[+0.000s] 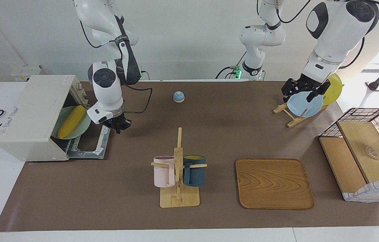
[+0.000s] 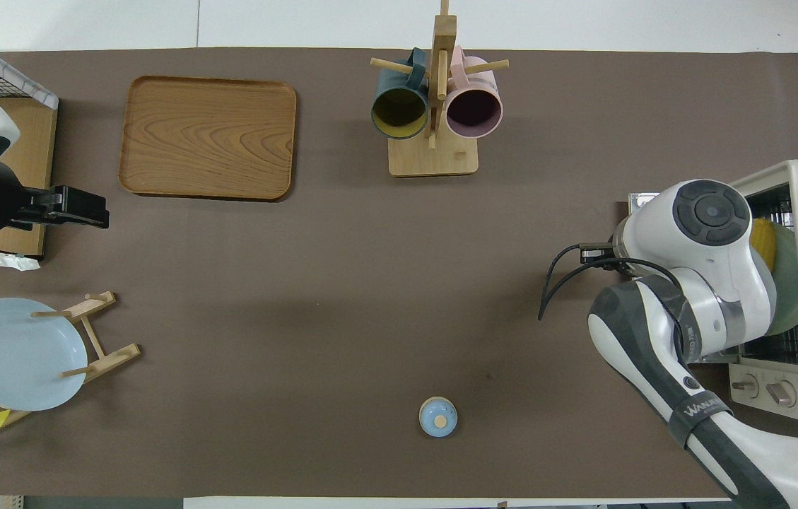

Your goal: Put corn in oven

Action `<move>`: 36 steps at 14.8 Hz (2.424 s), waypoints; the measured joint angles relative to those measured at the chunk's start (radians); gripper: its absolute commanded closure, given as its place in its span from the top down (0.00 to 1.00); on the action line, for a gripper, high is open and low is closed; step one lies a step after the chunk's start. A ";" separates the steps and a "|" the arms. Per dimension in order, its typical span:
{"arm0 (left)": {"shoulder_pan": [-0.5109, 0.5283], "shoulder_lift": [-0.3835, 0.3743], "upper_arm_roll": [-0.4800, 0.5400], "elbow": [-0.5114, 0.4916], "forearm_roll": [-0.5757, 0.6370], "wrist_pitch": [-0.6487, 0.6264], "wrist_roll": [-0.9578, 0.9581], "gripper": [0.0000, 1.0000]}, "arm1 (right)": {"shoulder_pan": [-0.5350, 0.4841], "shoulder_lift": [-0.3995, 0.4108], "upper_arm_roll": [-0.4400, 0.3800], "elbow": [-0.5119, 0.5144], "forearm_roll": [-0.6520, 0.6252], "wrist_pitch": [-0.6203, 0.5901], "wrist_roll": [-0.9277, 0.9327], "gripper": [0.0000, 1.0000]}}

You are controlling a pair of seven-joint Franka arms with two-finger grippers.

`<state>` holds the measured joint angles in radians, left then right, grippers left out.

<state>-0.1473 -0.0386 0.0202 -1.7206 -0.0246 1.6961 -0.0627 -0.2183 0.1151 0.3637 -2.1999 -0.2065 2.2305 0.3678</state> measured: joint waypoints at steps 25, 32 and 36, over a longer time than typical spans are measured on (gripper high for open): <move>0.000 0.000 0.000 0.000 0.000 0.000 0.000 1.00 | -0.069 -0.038 0.021 0.115 -0.115 -0.253 -0.168 0.00; 0.000 0.000 0.000 0.000 0.000 0.000 0.000 1.00 | -0.195 -0.128 -0.001 0.205 -0.115 -0.384 -0.418 0.00; 0.000 0.000 0.000 0.000 0.000 0.000 0.000 1.00 | -0.236 -0.120 -0.026 0.246 -0.114 -0.406 -0.509 0.00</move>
<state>-0.1473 -0.0386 0.0202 -1.7206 -0.0246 1.6961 -0.0627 -0.4538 -0.0048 0.3373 -1.9535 -0.3203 1.8245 -0.1411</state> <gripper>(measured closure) 0.000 0.991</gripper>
